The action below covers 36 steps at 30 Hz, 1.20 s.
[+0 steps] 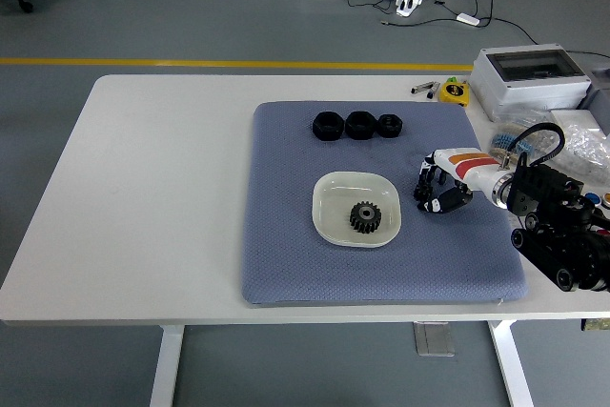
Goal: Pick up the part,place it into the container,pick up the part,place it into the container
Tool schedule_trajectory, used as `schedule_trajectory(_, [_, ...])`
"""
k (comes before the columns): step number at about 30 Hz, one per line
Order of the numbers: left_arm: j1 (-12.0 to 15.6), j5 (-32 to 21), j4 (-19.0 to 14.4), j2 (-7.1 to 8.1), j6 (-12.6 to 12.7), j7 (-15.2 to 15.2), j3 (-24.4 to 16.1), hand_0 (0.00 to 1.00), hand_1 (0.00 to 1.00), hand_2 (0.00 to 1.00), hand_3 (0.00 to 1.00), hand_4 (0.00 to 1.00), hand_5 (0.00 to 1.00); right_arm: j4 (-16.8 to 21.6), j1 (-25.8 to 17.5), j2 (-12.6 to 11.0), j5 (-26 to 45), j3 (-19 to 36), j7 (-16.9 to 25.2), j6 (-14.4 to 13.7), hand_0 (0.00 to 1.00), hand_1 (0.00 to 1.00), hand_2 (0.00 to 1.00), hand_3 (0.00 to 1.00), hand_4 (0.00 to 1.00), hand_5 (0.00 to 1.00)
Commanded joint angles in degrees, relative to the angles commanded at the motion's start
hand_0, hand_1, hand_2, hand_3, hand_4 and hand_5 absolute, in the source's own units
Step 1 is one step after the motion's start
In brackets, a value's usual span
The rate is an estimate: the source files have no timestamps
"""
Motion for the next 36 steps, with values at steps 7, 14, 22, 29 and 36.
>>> schedule_trajectory(7, [-0.08,-0.17,0.03,-0.09,0.08,-0.08,0.10,0.706,0.711,0.748,0.652,0.685,0.663,-0.24,-0.13,-0.26,0.24,0.07,0.43,-0.11,0.366,0.426,0.493,0.513,0.704,0.201])
schedule_trajectory(14, [-0.18,-0.17,0.04,-0.11,0.08,-0.09,0.12,0.706,0.711,0.750,0.652,0.685,0.663,-0.04,-0.27,-0.51,1.50,0.09,0.88,-0.10,0.291,0.409,0.476,0.512,0.696,0.211])
schedule_trajectory(22, [-0.13,-0.25,0.05,-0.05,0.04,-0.14,0.17,0.706,0.711,0.750,0.653,0.685,0.664,0.94,-0.33,-0.98,1.62,1.28,1.00,-0.52,0.212,0.374,0.448,0.507,0.712,0.245])
schedule_trajectory(29, [0.01,-0.04,0.04,0.02,-0.06,-0.09,0.11,0.706,0.711,0.749,0.652,0.685,0.663,3.26,-0.36,-1.68,-0.31,3.30,1.05,-0.81,0.136,0.304,0.404,0.504,0.692,0.200])
schedule_trajectory(36, [0.02,-0.03,0.06,0.08,-0.08,-0.11,0.11,0.706,0.710,0.749,0.652,0.685,0.663,9.09,-0.68,-2.73,-5.61,6.65,0.93,-0.96,0.113,0.291,0.399,0.503,0.684,0.200])
